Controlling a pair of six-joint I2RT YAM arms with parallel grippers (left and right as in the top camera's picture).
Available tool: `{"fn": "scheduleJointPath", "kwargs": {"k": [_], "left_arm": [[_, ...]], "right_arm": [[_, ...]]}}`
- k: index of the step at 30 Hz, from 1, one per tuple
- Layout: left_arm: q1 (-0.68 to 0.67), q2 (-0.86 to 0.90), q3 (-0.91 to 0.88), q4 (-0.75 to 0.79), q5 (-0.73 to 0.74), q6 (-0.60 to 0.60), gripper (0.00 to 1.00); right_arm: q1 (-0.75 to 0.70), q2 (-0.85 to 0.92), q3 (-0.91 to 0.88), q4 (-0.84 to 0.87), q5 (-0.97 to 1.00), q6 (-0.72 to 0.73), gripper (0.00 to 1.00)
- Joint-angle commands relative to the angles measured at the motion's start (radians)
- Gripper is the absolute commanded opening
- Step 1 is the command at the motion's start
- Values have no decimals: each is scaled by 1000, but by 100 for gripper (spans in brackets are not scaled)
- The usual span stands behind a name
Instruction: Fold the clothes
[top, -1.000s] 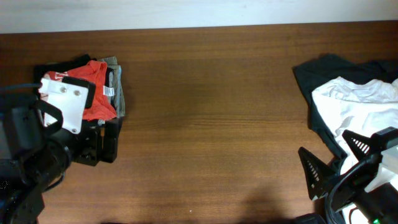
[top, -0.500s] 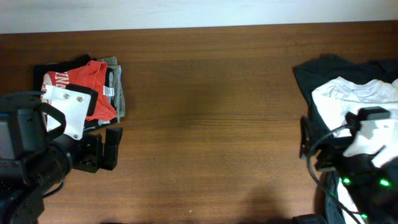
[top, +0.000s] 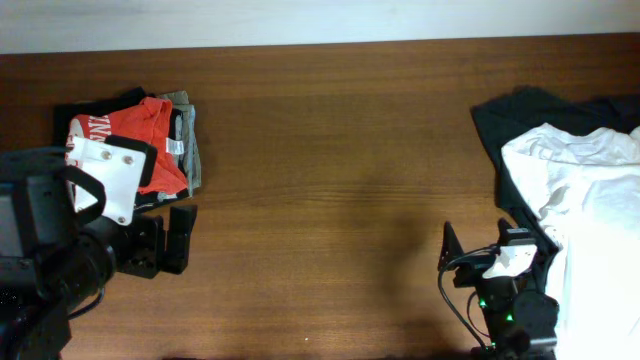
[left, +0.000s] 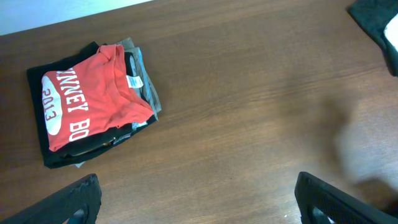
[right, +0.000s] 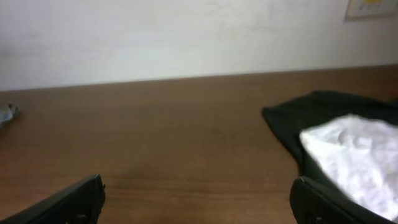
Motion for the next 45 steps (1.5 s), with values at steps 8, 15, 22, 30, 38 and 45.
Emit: {"fn": "scheduleJointPath", "kwargs": {"k": [8,15,22,30,38,45], "left_arm": [[-4,0,4,1,-8,-9,99],[-4,0,4,1,-7,-9,99],[-4,3,2,-37,-19,3,99],[-3,-370,-794,938,-11,58,99],[-3,-912,-1574,1417,-11,60,99],[-3,-1178,-1897,1585,-18,63,99]], "right_arm": [[-6,-8,-118,186,13,0,99],[-6,-8,-118,186,13,0,99],[-6,-8,-118,186,13,0,99],[-6,-8,-118,186,13,0,99],[-6,-8,-118,186,13,0,99],[-6,-8,-118,186,13,0,99]]}}
